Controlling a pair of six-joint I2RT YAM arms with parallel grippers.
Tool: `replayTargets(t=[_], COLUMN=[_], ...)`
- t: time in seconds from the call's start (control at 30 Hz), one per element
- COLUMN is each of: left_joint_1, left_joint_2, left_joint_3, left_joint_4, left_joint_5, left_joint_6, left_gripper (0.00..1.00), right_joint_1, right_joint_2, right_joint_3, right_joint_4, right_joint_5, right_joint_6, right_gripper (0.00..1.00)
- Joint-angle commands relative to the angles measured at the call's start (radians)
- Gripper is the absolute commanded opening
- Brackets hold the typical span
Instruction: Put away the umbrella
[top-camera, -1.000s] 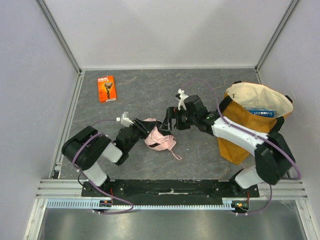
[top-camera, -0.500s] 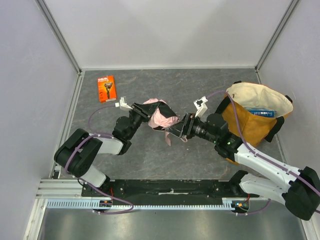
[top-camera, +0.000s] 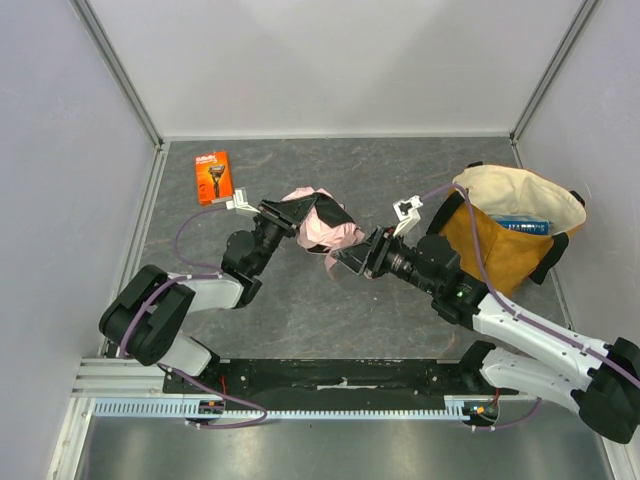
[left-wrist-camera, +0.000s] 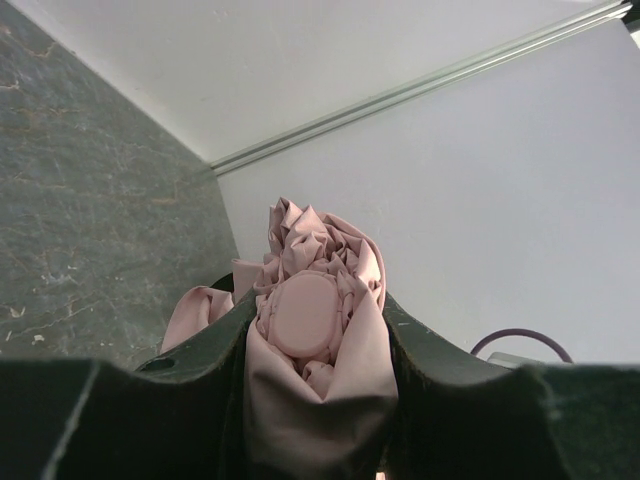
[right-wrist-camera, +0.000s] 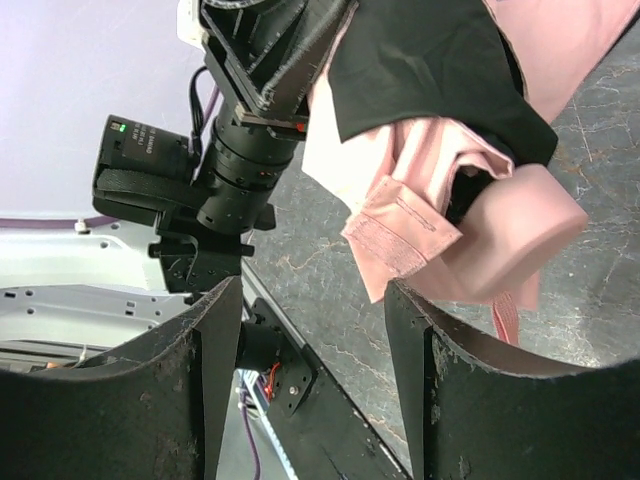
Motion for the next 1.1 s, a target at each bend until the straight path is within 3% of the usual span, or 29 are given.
replayTargets(t=[0.0, 0.17, 0.47, 0.5, 0.57, 0.6, 0.83, 1.07], left_joint_1=[0.002, 0.002, -0.015, -0.016, -0.019, -0.021, -0.035, -0.062], left_joint_2=[-0.049, -0.066, -0.092, -0.098, -0.113, -0.121, -0.133, -0.204], left_joint_3=[0.054, 0.060, 0.058, 0.057, 0.061, 0.061, 0.095, 0.103], left_joint_4=[0.398, 0.395, 0.380, 0.378, 0.366, 0.355, 0.334, 0.243], left_joint_5=[-0.035, -0.035, -0.075, -0.079, -0.089, -0.101, -0.161, -0.221], left_joint_6=[-0.049, -0.058, -0.114, -0.115, -0.113, -0.111, -0.160, -0.324], left_gripper=[0.02, 0.02, 0.02, 0.02, 0.02, 0.02, 0.02, 0.02], right_joint_1=[0.014, 0.039, 0.080, 0.097, 0.127, 0.156, 0.304, 0.316], right_joint_2=[-0.010, -0.026, 0.065, 0.069, 0.088, 0.098, 0.261, 0.487], right_joint_3=[-0.030, -0.008, 0.013, 0.021, 0.056, 0.073, 0.126, 0.194], right_joint_4=[0.067, 0.000, 0.193, 0.202, 0.211, 0.217, 0.320, 0.317], right_joint_5=[0.010, 0.058, 0.145, 0.186, 0.211, 0.228, 0.208, 0.416], right_joint_6=[0.007, -0.032, -0.116, -0.154, -0.235, -0.263, -0.452, -0.798], right_gripper=[0.65, 0.59, 0.54, 0.44, 0.12, 0.01, 0.00, 0.00])
